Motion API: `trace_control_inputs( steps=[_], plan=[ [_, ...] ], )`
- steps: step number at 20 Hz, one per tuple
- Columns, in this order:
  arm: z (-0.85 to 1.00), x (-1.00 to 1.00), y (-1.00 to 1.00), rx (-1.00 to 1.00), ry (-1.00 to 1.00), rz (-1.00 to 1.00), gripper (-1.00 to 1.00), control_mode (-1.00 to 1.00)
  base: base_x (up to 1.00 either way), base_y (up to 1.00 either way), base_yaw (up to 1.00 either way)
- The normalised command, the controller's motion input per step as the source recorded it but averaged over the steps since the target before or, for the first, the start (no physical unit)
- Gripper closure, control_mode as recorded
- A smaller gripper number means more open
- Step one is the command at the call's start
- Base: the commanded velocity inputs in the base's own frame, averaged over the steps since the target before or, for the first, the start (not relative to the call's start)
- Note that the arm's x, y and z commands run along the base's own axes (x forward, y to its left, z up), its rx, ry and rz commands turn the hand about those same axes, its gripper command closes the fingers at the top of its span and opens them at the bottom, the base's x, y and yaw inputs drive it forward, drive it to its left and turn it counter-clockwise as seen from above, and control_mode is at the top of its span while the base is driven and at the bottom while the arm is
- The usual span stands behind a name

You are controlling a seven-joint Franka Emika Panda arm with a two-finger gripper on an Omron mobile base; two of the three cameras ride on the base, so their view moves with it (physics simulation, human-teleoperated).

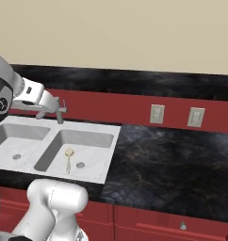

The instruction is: Pick up the dish brush and bar soap from the sink, and place them back in the cabinet, and close the cabinet doors.

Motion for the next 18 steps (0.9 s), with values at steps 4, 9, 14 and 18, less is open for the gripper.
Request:
trace_control_inputs(
  steps=[4,9,14,18],
  plan=[
    [-0.26,0.30,0.13,0.06,0.00,0.07,-1.00,-1.00,0.00,0.00,0.00],
    [-0.39,0.22,0.02,0.06,0.01,0.10,-1.00,-1.00,0.00,0.00,0.00],
    [-0.37,0.15,0.03,0.04,0.07,0.11,-1.00,-1.00,0.00,0.00,0.00],
    [-0.32,0.04,0.04,0.04,0.11,0.09,-1.00,-1.00,0.00,0.00,0.00]
  ],
)
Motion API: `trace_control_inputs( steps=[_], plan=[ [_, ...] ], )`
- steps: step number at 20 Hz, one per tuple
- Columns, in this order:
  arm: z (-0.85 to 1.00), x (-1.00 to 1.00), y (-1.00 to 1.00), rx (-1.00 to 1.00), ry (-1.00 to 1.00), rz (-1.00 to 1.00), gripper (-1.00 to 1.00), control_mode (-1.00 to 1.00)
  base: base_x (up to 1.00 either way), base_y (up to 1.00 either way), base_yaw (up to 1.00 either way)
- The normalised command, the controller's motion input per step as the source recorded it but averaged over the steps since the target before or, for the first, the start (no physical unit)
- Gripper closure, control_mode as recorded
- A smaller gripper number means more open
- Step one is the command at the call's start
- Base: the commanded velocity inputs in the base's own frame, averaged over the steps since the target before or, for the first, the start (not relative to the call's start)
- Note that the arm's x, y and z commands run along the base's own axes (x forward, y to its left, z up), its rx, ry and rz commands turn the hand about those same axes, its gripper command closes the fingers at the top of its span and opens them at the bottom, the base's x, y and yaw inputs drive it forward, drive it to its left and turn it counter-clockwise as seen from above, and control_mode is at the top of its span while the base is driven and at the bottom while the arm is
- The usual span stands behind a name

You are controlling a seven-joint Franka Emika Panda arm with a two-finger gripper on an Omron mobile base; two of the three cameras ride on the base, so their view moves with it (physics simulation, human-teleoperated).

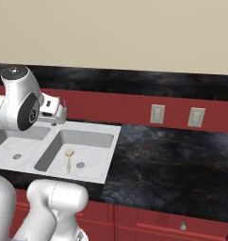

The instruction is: Pick up the dish brush and bar soap from the sink, and place them back in the cabinet, and close the cabinet doors.

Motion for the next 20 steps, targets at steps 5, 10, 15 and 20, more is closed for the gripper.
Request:
trace_control_inputs(
  steps=[5,10,15,20],
  plan=[
    [-0.27,0.02,0.07,0.00,0.11,0.04,-1.00,-1.00,0.00,0.00,0.00],
    [-0.18,0.00,0.01,0.00,0.12,0.00,-1.00,-1.00,0.00,0.00,0.00],
    [-0.20,0.04,0.00,0.00,0.05,0.00,-1.00,-1.00,0.00,0.00,0.00],
    [-0.22,0.11,0.03,-0.01,0.02,0.00,-1.00,-1.00,0.00,0.00,0.00]
  ],
)
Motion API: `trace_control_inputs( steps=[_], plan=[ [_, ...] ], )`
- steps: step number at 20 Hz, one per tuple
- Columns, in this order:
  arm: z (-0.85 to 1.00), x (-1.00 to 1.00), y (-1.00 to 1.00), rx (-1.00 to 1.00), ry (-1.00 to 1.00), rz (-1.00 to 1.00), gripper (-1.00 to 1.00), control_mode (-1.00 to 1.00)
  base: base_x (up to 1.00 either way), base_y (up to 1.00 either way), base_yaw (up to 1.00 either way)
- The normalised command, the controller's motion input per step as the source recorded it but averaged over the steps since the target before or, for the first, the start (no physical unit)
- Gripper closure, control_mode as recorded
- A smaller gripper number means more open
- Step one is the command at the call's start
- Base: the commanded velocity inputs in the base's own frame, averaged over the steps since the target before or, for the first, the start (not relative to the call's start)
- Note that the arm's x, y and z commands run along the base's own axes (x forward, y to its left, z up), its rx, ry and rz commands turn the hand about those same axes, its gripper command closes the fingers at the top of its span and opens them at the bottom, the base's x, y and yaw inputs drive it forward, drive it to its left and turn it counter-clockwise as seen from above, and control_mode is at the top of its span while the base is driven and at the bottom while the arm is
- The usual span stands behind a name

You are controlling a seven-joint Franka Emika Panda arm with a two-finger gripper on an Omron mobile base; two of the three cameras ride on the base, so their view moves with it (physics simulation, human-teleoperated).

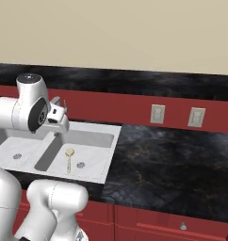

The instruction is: Pick up the dish brush and bar soap from the sink, and place them back in the cabinet, and close the cabinet doors.

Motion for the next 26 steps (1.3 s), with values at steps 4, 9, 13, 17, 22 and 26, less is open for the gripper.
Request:
trace_control_inputs(
  steps=[4,9,13,17,22,26],
  plan=[
    [-0.26,0.18,0.07,-0.02,0.00,0.00,-1.00,-1.00,0.00,0.00,0.00],
    [-0.33,0.27,0.13,-0.05,0.00,0.00,-1.00,-1.00,0.00,0.00,0.00],
    [-0.33,0.32,0.15,-0.04,0.00,0.00,-1.00,-1.00,0.00,0.00,0.00],
    [-0.34,0.34,0.12,-0.01,0.00,0.00,-1.00,-1.00,0.00,0.00,0.00],
    [-0.29,0.41,0.06,0.00,0.00,0.00,-1.00,-1.00,0.00,0.00,0.00],
    [-0.32,0.38,0.01,0.00,0.00,0.00,-1.00,-1.00,0.00,0.00,0.00]
  ],
)
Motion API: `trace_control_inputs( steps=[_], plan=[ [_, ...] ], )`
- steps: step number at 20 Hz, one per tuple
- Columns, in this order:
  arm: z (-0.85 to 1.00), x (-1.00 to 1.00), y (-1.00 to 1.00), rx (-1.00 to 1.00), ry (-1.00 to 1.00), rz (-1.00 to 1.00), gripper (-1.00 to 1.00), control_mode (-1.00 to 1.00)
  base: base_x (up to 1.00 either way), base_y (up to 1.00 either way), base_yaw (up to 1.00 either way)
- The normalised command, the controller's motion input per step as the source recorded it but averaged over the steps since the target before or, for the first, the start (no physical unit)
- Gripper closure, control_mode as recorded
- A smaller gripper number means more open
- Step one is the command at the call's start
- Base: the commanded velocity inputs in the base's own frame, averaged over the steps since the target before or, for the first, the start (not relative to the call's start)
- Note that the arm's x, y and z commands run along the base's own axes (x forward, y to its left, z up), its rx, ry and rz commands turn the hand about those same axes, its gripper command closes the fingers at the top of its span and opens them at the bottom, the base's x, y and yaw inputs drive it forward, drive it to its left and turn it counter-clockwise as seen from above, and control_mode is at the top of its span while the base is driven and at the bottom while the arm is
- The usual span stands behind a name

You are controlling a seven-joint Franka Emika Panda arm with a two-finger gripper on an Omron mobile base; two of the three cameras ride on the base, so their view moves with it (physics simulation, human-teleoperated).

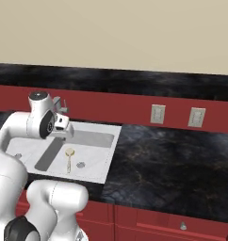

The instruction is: Pick up the dish brush and bar soap from the sink, and place them back in the cabinet, and close the cabinet doors.

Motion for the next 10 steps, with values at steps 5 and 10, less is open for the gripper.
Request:
trace_control_inputs(
  steps=[5,10],
  plan=[
    [-0.32,0.29,0.00,0.00,0.00,0.00,-1.00,-1.00,0.00,0.00,0.00],
    [-0.29,0.28,0.01,0.00,0.00,0.00,-1.00,-1.00,0.00,0.00,0.00]
  ],
)
